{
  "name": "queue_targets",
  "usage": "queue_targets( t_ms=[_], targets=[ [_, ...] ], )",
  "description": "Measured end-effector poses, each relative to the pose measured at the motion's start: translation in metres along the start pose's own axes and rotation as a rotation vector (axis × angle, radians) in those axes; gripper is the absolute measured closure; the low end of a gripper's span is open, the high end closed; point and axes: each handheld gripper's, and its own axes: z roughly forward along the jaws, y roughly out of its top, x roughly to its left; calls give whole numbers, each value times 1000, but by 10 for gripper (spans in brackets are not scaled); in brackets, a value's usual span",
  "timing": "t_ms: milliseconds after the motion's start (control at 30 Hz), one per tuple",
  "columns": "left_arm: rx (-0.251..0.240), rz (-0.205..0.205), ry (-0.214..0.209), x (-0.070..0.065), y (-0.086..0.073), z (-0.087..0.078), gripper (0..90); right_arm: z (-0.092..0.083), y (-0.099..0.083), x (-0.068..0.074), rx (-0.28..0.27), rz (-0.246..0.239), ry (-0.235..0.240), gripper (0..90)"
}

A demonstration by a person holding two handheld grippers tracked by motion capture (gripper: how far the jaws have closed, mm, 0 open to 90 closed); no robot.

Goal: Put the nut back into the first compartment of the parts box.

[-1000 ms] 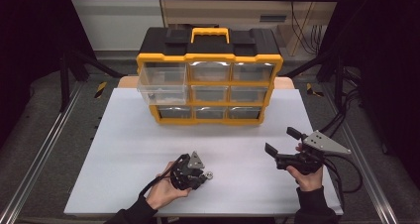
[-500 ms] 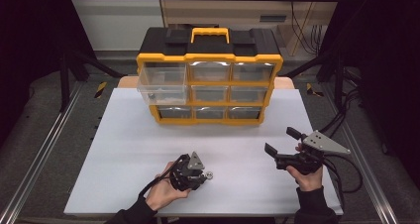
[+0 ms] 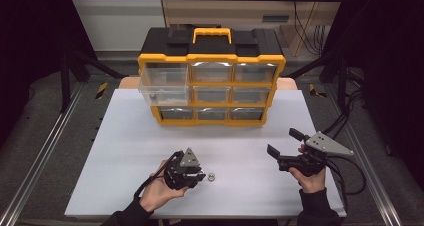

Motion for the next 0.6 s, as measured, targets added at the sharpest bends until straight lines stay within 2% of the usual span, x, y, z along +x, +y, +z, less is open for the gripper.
queue_targets(
  t_ms=[600],
  targets=[
    [-107,-32,38,5,11,-42,694,1,0,0,4,-3,-1,23]
  ],
)
